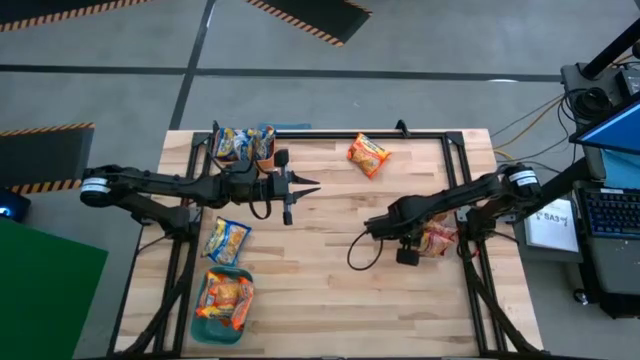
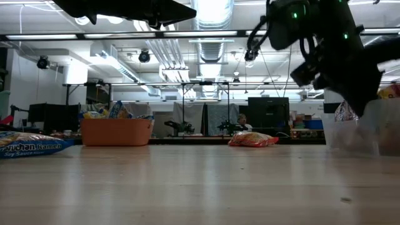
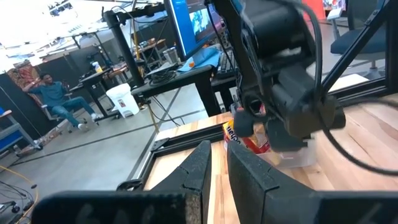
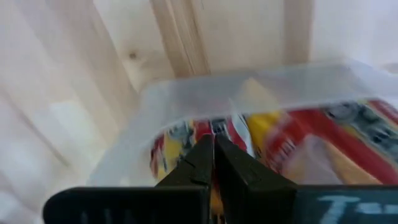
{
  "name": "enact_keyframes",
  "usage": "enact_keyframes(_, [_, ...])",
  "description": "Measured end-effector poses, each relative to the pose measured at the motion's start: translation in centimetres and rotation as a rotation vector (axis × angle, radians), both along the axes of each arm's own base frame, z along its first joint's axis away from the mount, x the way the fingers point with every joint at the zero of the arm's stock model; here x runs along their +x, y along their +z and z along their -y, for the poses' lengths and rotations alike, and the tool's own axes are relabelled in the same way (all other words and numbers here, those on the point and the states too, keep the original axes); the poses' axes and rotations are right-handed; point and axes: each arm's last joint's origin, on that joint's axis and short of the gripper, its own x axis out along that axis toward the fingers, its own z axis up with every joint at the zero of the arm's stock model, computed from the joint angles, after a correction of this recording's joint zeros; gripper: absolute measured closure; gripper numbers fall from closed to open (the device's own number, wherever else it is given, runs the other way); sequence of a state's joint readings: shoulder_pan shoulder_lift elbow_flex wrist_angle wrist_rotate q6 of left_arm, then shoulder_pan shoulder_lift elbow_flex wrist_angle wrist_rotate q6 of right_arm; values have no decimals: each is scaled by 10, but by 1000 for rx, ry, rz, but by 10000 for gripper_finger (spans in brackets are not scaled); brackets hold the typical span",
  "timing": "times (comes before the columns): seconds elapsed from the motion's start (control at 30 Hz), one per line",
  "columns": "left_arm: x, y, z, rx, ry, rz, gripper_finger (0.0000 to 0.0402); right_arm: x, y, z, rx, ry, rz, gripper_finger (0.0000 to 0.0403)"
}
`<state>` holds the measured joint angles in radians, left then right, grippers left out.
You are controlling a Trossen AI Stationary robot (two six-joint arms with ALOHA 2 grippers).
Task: Sort Maruchan noodles
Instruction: Put the red noodle pack into the transparent bin, then put the orange noodle pack into the green bin
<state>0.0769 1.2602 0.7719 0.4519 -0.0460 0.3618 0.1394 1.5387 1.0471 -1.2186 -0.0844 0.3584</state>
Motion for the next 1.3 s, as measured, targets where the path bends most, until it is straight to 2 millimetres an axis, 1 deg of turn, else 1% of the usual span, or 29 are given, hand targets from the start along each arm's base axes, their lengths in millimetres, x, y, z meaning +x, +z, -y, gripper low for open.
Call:
enact_keyframes(0.13, [0,0,0,14,0,-6,366,8,28,-1,-1,19,33,394])
enact_keyframes(0.3, [-1,-3,-2,41,76,-37,366,27,57,3,-94,58,210,394])
enact_keyframes(0.43, [-1,-5,-4,53,152,-62,366,45,68,17,-94,86,367,394])
enact_keyframes(0.57, [-5,-2,-4,58,162,-64,366,58,69,43,-115,92,500,394])
enact_keyframes(0.67, [-11,1,-4,64,161,-86,366,65,67,71,-153,81,569,394])
enact_keyframes(0.77, [-18,3,-3,65,160,-120,366,69,64,103,-246,43,617,394])
enact_keyframes(0.83, [-24,5,-3,66,158,-136,366,69,61,126,-310,-10,643,394])
enact_keyframes(0.93, [-33,8,-2,65,154,-171,366,63,51,160,-362,-132,681,394])
enact_keyframes(1.0, [-40,9,-1,58,146,-198,366,58,41,181,-383,-256,698,394])
enact_keyframes(1.03, [-42,9,-1,56,146,-204,366,55,36,192,-392,-350,714,394])
enact_keyframes(1.13, [-47,11,-1,50,145,-219,366,43,18,220,-388,-708,726,394])
enact_keyframes(1.2, [-48,11,-1,49,146,-218,366,37,7,235,-380,-907,719,394])
enact_keyframes(1.23, [-48,11,-1,48,146,-216,366,34,1,240,-379,-963,705,394])
enact_keyframes(1.3, [-48,11,-1,47,146,-216,366,32,-10,250,-387,-1003,691,394])
